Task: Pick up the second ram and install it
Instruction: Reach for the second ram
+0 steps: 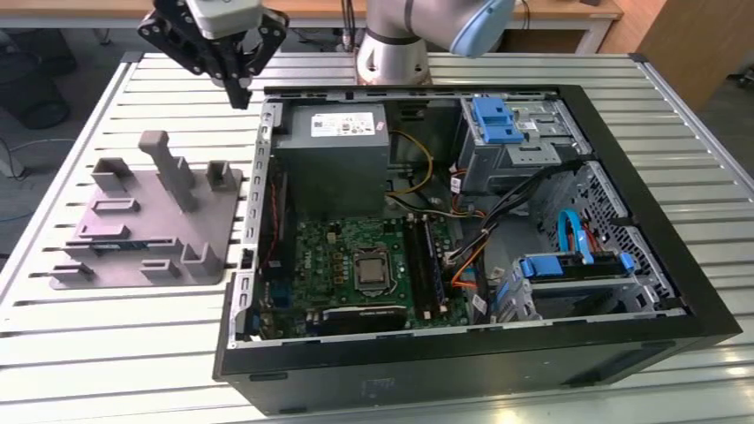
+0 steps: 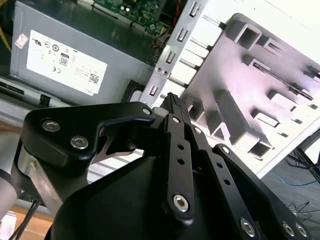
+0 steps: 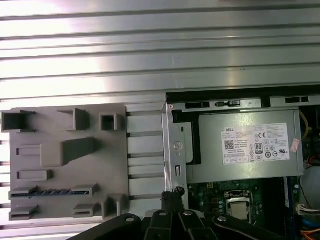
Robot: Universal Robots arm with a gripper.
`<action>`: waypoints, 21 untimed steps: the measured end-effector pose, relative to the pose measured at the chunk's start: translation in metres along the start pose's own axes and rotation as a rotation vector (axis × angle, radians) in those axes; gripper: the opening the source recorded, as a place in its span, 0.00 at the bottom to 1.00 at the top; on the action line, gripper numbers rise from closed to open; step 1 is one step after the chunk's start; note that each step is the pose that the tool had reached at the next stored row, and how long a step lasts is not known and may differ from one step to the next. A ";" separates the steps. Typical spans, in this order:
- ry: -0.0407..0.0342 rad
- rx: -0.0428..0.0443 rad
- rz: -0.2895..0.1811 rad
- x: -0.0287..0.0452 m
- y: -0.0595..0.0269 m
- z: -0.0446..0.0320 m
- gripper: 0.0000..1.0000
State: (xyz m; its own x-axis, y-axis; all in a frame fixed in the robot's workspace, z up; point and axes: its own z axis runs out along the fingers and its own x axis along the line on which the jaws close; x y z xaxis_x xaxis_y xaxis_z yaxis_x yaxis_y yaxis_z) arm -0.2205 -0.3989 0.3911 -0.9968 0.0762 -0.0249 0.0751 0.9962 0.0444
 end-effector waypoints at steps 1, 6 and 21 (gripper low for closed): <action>0.0000 0.0000 0.000 0.0030 -0.0002 0.0001 0.10; 0.0001 0.0000 0.000 0.0152 -0.0012 0.0005 0.10; 0.0000 0.0000 0.000 0.0554 -0.0043 0.0024 0.10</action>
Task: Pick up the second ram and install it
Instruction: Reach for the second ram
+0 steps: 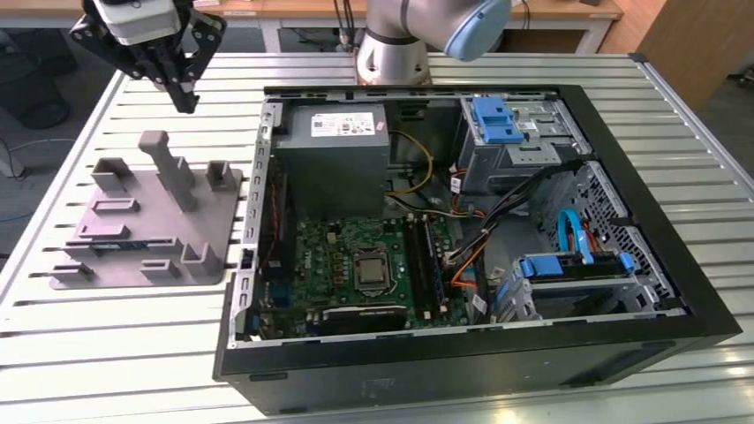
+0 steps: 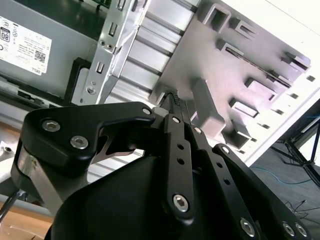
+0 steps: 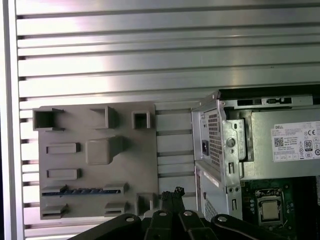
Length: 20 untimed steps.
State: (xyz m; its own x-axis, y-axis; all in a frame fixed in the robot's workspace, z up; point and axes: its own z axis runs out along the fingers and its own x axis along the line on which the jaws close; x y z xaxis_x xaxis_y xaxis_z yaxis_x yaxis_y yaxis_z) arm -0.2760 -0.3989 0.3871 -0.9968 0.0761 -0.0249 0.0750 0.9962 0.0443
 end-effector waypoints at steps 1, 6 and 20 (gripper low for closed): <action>0.0000 0.0000 0.000 0.0029 -0.0002 0.0001 0.10; 0.0000 0.0000 0.000 0.0149 -0.0011 0.0007 0.10; 0.0000 0.0000 0.000 0.0426 -0.0034 0.0036 0.10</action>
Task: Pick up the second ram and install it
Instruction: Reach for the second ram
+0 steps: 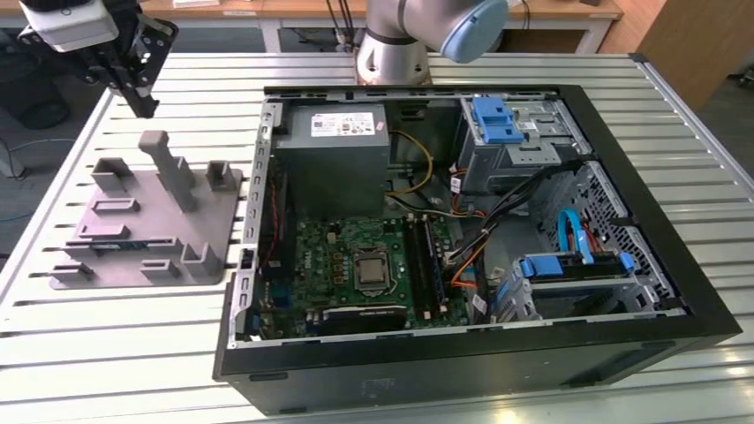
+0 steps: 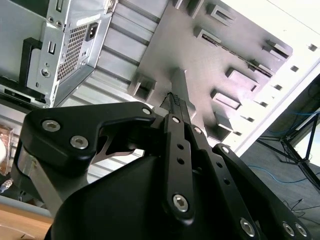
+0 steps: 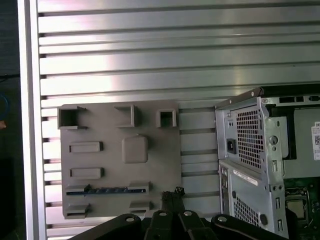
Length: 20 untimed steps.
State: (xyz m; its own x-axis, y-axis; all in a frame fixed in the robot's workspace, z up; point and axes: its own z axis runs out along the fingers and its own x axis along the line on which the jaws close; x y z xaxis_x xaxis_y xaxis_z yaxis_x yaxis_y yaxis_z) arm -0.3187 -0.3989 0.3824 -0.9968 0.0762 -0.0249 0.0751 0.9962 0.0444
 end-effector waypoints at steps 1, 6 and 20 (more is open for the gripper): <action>-0.0001 0.0000 0.000 0.0012 -0.0001 0.0003 0.10; 0.0000 0.0000 0.000 0.0071 -0.0006 0.0020 0.10; 0.0000 0.0002 0.000 0.0175 -0.0020 0.0135 0.10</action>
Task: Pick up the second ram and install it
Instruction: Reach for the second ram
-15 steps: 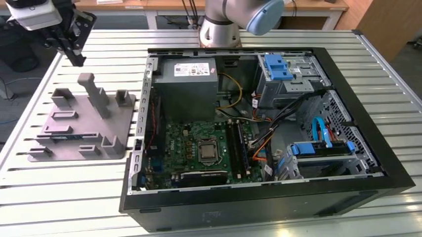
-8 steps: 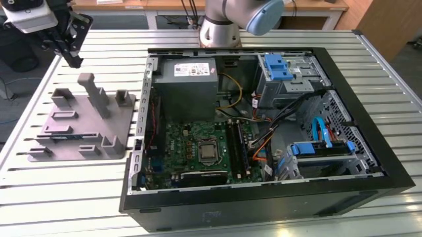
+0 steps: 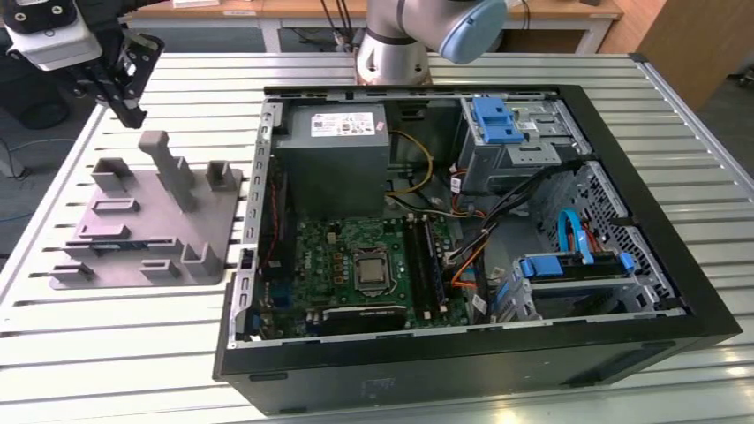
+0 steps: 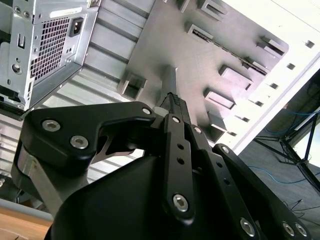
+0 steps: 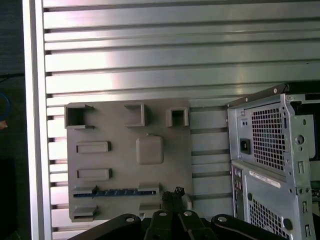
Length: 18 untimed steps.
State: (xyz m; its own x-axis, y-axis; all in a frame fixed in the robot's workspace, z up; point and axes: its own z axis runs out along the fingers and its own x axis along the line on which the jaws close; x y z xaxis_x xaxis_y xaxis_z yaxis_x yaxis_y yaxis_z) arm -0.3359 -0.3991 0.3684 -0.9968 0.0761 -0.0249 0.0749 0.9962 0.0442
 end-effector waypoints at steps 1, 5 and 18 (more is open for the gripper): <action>0.0000 0.0000 0.000 0.0003 0.0000 0.0010 0.10; 0.0001 0.0000 0.000 0.0020 -0.0004 0.0073 0.10; 0.0002 0.0001 0.000 0.0220 -0.0058 0.0219 0.10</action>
State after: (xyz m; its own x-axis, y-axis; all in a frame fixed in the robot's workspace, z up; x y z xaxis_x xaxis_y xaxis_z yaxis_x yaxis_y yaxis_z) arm -0.3576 -0.4023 0.3457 -0.9968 0.0762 -0.0247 0.0751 0.9962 0.0441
